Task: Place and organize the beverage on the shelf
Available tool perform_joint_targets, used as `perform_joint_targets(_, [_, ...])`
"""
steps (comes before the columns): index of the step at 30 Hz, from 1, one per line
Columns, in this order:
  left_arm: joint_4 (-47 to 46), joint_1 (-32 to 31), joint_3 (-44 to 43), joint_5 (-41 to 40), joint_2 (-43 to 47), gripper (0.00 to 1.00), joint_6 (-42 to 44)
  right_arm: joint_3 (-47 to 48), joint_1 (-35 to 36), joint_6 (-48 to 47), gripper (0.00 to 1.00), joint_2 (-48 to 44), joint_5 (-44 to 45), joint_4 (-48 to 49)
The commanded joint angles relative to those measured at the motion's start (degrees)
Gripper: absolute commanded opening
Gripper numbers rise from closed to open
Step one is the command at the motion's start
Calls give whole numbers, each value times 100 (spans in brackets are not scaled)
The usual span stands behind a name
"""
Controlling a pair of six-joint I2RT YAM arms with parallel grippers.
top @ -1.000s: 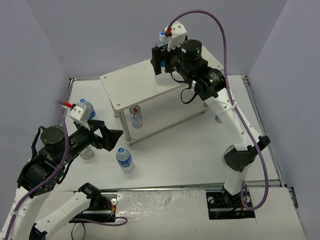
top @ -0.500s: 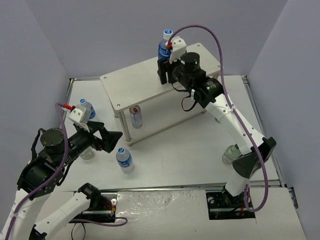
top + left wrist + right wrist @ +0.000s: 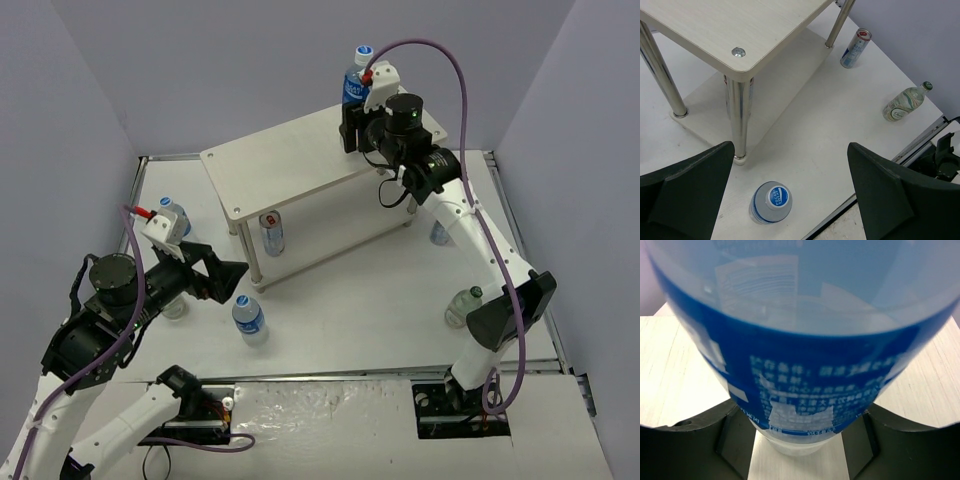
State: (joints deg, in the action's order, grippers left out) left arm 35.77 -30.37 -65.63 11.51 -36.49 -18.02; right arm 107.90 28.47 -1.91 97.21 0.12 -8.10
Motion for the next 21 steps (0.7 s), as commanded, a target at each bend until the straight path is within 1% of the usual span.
perform_joint_targets(1, [-263,-4,-21,9,-51,94,-70,214,-131,-73,53,35,-170,291])
perform_joint_targets(4, [-290,-4,-12,9,-42,94,-87,214,-131,-81,56,0,-293,291])
perform_joint_targets(5, [-290,5,-3,9,-42,94,-96,232,-122,-81,63,-9,-319,291])
perform_joint_targets(7, [-290,-4,6,27,-42,94,-96,241,-131,-81,70,-44,-337,291])
perform_joint_targets(8, [-298,-4,15,36,-34,94,-96,249,-122,-81,76,-62,-346,291])
perform_joint_targets(11, [-325,-4,50,27,-16,94,-96,249,-131,-81,83,-158,-364,300])
perform_joint_targets(16, [-316,-4,-82,71,-77,94,-105,276,-122,50,86,-351,-442,309])
perform_joint_targets(17, [-290,-4,-117,97,-112,94,-105,267,-114,85,89,-387,-460,300])
perform_joint_targets(21, [-255,-4,-179,106,-78,94,-114,22,-78,191,96,-833,-478,291])
